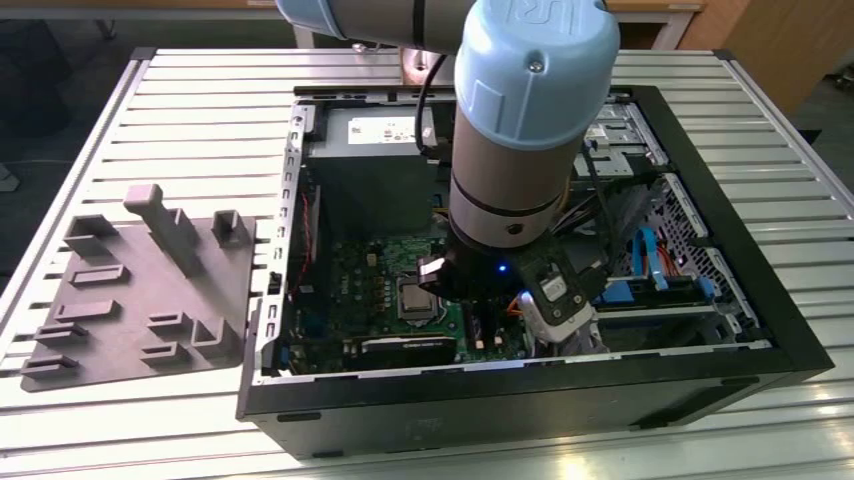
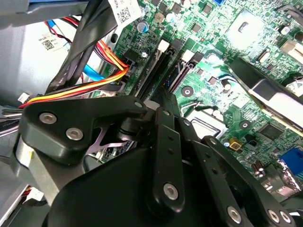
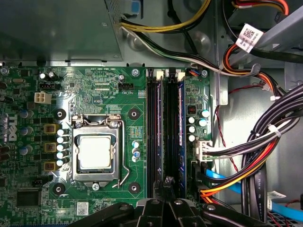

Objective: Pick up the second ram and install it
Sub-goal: 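Press down the second ram until it locks into place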

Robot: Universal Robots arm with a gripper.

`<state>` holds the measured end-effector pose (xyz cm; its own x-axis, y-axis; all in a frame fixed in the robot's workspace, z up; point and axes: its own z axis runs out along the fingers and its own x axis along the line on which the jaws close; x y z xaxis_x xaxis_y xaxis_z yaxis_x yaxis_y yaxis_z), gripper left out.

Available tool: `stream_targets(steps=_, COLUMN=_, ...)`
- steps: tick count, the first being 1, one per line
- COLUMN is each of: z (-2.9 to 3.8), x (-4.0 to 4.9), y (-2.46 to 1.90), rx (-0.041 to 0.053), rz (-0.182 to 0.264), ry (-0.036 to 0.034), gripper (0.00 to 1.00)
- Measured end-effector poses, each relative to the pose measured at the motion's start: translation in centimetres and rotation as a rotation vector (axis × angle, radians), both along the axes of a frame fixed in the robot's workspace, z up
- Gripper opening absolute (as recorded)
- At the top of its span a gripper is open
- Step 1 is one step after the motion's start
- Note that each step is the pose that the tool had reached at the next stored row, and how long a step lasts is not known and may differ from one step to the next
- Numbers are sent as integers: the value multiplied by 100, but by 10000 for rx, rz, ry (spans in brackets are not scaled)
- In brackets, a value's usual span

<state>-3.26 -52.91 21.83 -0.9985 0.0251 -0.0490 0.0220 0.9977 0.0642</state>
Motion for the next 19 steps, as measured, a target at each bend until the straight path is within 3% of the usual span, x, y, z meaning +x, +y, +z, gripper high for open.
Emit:
stream_targets(steps=14, z=-18, x=0, y=0, rx=4, rz=0, ry=-1, gripper=11)
stream_targets(steps=19, z=29, x=0, y=2, rx=10, rz=0, ry=-2, gripper=11)
